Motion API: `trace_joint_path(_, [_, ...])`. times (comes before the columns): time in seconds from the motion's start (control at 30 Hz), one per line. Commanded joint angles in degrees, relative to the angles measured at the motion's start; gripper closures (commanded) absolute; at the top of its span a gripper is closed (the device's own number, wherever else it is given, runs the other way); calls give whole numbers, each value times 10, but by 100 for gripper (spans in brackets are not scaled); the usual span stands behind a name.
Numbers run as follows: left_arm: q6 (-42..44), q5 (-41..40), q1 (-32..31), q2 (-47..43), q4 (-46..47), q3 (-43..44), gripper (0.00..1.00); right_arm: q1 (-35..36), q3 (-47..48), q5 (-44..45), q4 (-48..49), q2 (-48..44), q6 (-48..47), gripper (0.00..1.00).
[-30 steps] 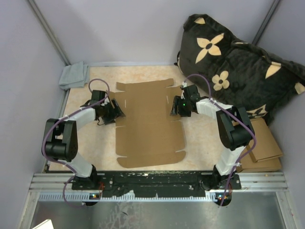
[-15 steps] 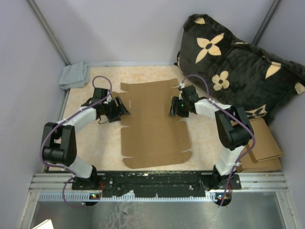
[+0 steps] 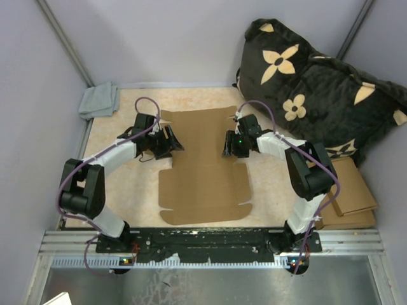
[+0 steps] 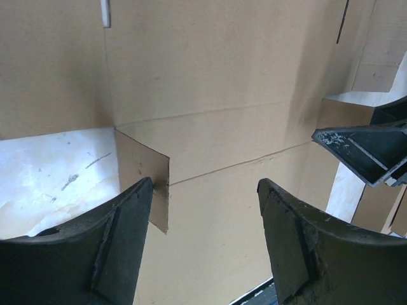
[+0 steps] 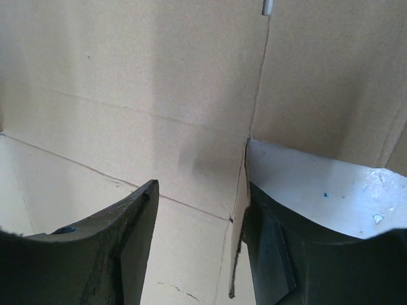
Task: Fold the paper box
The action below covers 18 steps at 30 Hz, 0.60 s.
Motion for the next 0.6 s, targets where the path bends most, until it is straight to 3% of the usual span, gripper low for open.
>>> trace_joint_path(0.0, [-12, 5, -12, 17, 18, 14, 27, 11, 29, -8, -1, -4, 4, 45])
trace_joint_path(0.57, [-18, -1, -20, 100, 54, -3, 28, 21, 54, -2, -33, -34, -2, 44])
